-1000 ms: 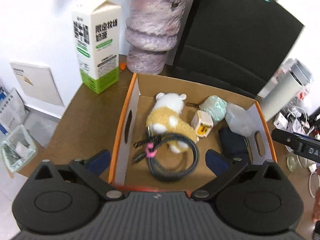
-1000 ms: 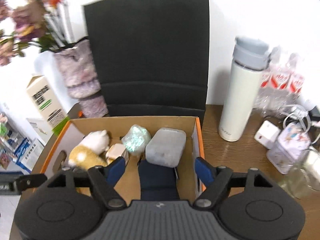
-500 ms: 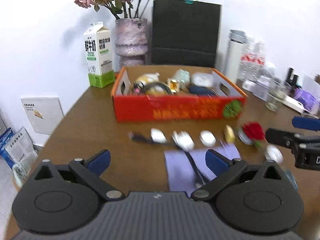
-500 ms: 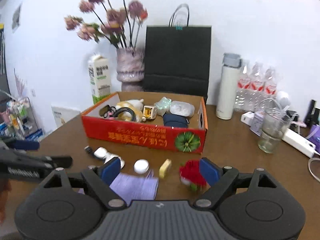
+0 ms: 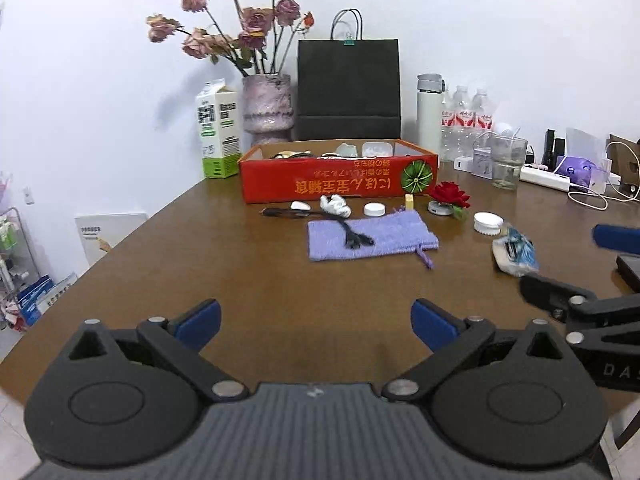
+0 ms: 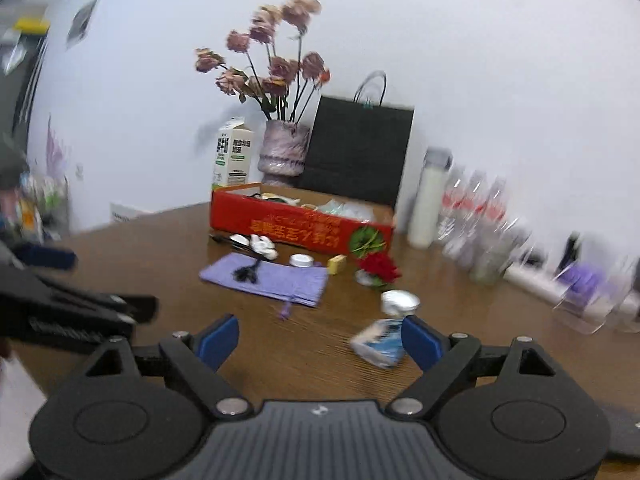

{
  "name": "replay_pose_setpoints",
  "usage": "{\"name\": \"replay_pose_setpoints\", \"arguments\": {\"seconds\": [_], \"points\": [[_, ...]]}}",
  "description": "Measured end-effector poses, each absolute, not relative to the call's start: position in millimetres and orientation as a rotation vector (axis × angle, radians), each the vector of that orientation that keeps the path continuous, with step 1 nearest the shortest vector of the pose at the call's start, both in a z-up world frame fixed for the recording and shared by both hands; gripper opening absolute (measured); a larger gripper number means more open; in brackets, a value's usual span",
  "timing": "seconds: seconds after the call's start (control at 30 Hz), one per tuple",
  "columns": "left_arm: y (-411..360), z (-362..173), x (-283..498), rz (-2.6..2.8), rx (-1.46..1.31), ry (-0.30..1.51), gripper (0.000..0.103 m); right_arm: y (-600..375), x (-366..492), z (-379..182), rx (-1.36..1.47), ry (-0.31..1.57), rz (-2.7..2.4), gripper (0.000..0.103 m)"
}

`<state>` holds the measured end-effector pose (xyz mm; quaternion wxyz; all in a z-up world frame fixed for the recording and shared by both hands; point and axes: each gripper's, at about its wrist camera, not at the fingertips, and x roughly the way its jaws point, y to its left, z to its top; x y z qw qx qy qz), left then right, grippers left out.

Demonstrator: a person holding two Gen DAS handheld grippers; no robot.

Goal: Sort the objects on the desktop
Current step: 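Withdraw both tools from the box toward the remaining table items, then grasp the black cable with the left tool while the right tool grasps the blue plastic-wrapped figure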

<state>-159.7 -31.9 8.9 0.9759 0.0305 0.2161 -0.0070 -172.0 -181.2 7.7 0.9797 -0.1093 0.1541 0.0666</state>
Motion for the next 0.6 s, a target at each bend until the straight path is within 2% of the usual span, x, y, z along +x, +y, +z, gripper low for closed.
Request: {"name": "replay_pose_setpoints", "arguments": {"seconds": [0.17,0.4,0.6], "points": [[-24.9,5.3,-152.8,-0.001,0.03,0.467,0.103,-189.5,-190.1,0.3,-0.184,0.334,0.135,0.088],[-23.5,8.4,-133.3,-0.041,0.006,0.492,0.102,-199.6,-167.8,0.4,-0.135,0.389,0.107,0.088],[-1.2,43.8,-59.3,-0.101,-0.07,0.455,0.097,-221.1,-120.6,3.4,-0.011,0.499,0.096,0.086]]}}
